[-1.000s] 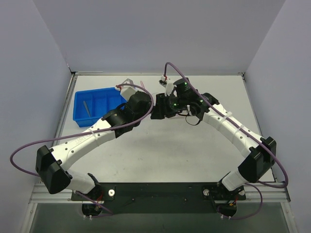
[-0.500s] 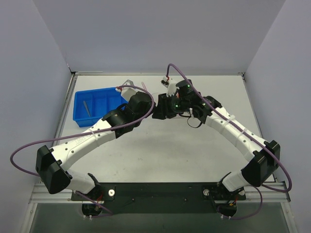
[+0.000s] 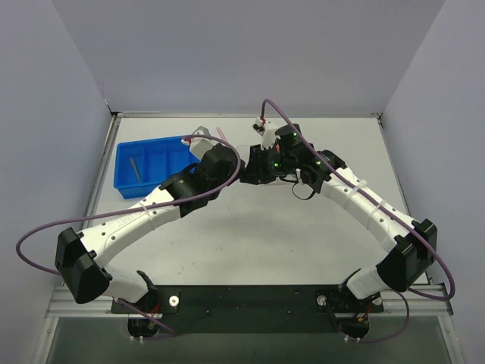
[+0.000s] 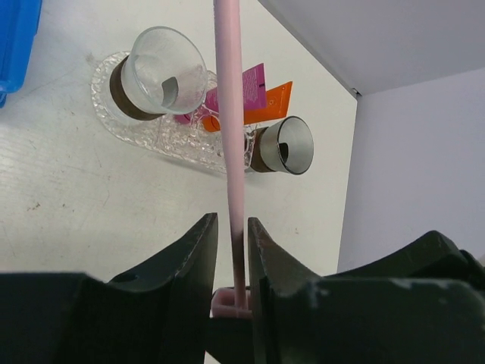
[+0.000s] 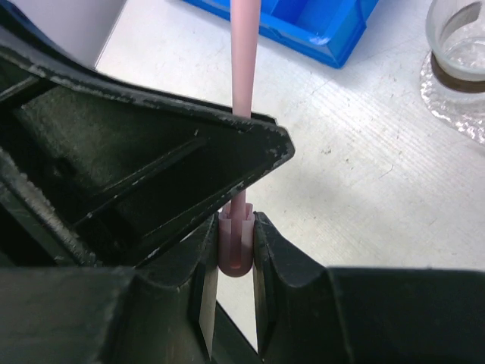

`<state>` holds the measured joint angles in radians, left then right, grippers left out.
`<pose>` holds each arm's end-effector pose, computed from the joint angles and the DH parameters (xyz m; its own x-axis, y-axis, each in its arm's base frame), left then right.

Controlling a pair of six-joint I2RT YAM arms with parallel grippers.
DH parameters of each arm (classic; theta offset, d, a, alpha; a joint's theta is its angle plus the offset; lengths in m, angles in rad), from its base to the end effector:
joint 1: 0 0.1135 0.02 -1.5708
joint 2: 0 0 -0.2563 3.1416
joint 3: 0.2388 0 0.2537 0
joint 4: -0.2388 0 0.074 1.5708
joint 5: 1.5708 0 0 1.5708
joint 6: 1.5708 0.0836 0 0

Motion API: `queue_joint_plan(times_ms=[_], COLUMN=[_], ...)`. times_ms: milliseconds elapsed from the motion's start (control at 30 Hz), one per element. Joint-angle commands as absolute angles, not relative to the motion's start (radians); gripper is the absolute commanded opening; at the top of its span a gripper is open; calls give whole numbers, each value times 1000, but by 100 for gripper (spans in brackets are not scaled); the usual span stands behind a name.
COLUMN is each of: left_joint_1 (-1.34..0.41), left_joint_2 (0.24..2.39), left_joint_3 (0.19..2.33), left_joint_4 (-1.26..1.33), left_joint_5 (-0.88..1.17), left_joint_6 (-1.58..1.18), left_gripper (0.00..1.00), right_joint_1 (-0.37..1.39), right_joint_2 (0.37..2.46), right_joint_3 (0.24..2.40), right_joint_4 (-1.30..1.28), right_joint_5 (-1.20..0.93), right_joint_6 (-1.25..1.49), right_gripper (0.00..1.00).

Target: Prepare toiletry sets of a toothbrush and toothpaste on the tray

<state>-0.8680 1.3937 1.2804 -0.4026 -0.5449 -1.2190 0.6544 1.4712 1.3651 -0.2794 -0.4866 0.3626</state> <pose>0.2613 -0.2414 0.3258 -0.4489 -0.7121 -0.5398 -0.1749 0.6624 -0.7285 0.2801 0.2642 0.3465 -0.5917 -0.0588 -0.8040 -0.7187 0.4903 0.4931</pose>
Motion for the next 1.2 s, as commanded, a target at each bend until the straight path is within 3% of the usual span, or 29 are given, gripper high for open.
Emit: queue_joint_plan(times_ms=[0, 133, 367, 600, 733, 867, 1167], left_joint_1=[-896, -894, -896, -871, -772, -599, -529], left_joint_2=[1367, 1361, 1276, 1117, 1055, 1023, 1038], left_joint_3=[1284, 1285, 1200, 1069, 1028, 1014, 1049], left_joint_4=[-400, -387, -296, -140, -117, -123, -133], left_joint_5=[-514, -532, -609, -640, -563, -337, -336], left_joint_6=[-1250, -1200, -1089, -916, -844, -786, -528], left_gripper=[38, 53, 67, 71, 73, 73, 73], right_joint_1=[640, 626, 594, 543, 500, 456, 414], right_joint_2=[1430, 1425, 1422, 1419, 1414, 1393, 1344], right_joint_3=[1367, 1359, 1351, 1344, 1351, 1408, 1450], right_joint_4=[-184, -190, -204, -236, -282, -435, -853], right_joint_5=[-463, -454, -457, -488, -505, -523, -542], right_joint_6=[347, 350, 360, 344, 327, 260, 137], right_gripper=[0, 0, 0, 0, 0, 0, 0])
